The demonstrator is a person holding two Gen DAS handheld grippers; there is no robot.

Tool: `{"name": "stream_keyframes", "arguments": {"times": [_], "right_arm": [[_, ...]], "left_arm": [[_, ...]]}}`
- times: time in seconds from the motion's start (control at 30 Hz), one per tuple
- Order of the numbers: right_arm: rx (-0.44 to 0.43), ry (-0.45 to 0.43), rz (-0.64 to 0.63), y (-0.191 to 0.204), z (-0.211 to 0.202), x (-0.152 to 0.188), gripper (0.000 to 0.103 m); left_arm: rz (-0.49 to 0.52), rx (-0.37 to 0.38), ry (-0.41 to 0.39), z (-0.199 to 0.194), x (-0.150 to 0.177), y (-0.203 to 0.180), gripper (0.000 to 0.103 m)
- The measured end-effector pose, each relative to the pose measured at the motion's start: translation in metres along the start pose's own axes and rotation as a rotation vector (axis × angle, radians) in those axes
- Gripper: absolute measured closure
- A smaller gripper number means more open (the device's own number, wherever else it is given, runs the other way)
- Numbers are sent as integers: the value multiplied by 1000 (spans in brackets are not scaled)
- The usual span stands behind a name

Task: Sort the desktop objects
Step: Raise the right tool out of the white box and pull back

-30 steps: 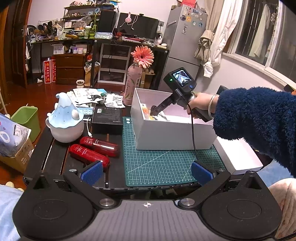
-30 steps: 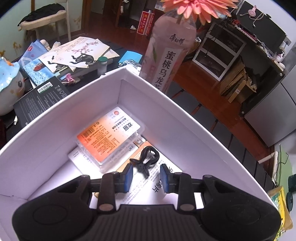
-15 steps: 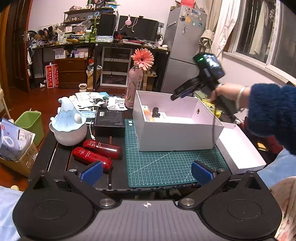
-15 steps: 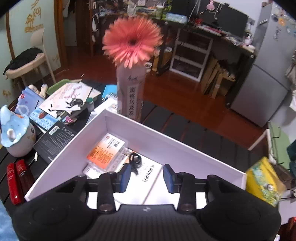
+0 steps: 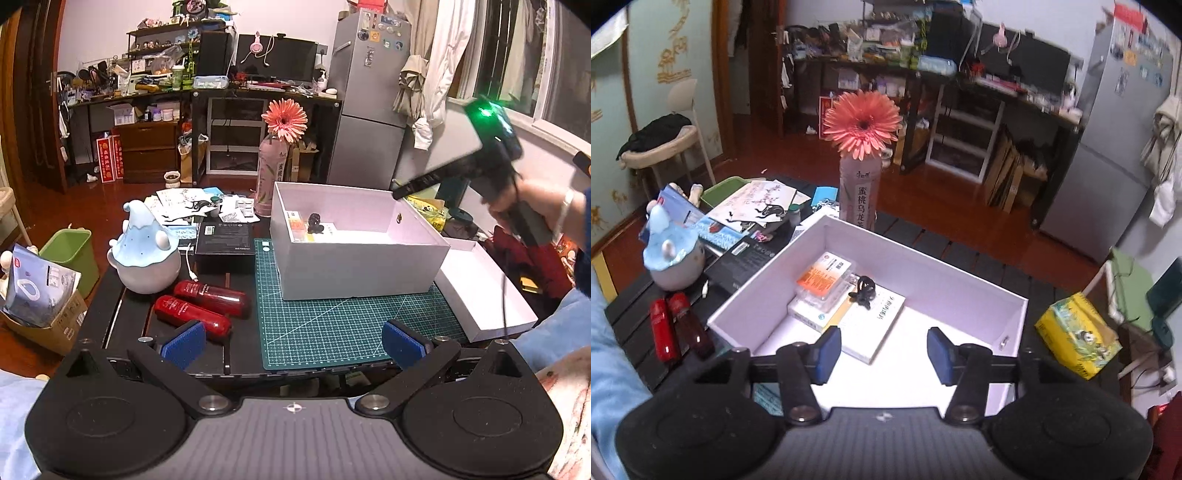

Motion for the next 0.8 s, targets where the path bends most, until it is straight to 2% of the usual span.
{"name": "stream_keyframes", "arguments": {"times": [0.47, 0.53, 0.7, 0.77, 0.8], "right_arm": [[23, -59, -17, 34, -30, 69, 52], [23, -78, -15, 40, -33, 77, 41], [27, -119, 7, 45, -41, 93, 36], [37, -146, 26, 44, -47, 98, 21], [42, -157, 35, 43, -49, 100, 18]], "left_arm": [[5, -11, 3, 0, 0, 1, 0], [11, -16, 3, 0, 0, 0, 0], [31, -22, 4, 0, 1, -3, 0], [38, -24, 5, 0, 1, -4, 0], [42, -25, 6, 0, 1, -5, 0]]}}
Point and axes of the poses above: each gripper's, at about its wrist camera, not at the fingertips, and z roughly the way its jaws point, y to its left, x to its underside, the point moved 10 cm from there along z, roughly the way its jaws point, and after that the axes turned 11 degrees about -x, right-handed, at the moved point
